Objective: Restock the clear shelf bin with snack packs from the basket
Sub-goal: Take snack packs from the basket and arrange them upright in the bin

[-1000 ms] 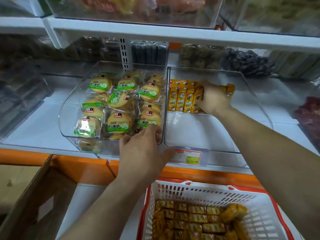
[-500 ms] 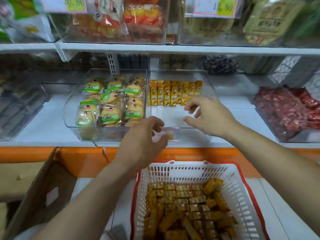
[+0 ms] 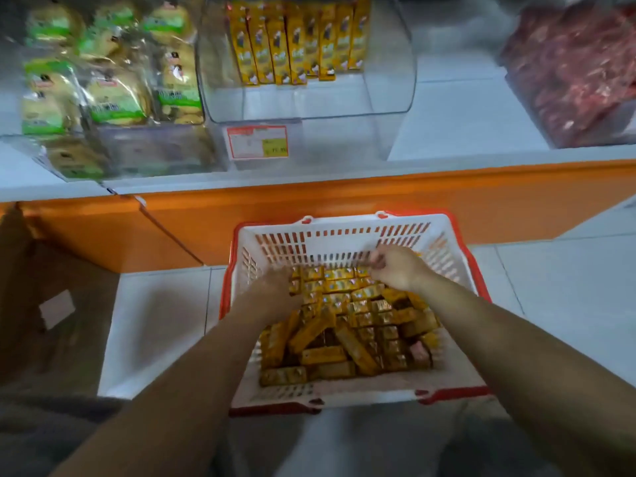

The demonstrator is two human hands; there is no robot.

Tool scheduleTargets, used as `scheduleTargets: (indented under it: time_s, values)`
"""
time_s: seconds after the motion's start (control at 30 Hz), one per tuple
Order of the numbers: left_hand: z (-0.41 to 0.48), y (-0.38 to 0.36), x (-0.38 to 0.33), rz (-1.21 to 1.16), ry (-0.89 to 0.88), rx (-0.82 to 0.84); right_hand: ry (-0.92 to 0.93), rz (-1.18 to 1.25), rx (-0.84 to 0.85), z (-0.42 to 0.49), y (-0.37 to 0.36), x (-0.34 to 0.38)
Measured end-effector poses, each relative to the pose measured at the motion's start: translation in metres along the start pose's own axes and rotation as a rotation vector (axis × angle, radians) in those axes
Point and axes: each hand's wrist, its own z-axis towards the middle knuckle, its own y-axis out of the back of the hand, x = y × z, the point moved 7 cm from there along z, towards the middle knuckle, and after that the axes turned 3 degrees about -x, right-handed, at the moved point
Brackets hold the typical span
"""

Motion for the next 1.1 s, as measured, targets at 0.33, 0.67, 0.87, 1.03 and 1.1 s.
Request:
scheduleTargets:
  time_s: [0.33,0.67,0.87,1.03,1.1]
  values:
    - [0.089,-0.049,-0.003,0.02,-0.145,-0.167,0.146,-0.174,0.018,0.075,-0.088,-0.018]
    - [0.122,-0.092,0.011,0.177,-0.177,-0.134,0.052,-0.141,0.066,0.092,-0.123,-0.04]
    - [0.12,-0.096,0.01,0.079,-0.108,-0.151,0.01,-0.204,-0.003,0.09,-0.126,-0.039]
    - [0.132,-0.096,0.008,0.105,-0.128,-0.09,0.045,-0.278,0.076,0.096,-0.129,-0.037]
    - [0.133,-0.097,0.008,0.13,-0.139,-0.084,0.028,-0.267,0.105,0.1,-0.13,-0.036]
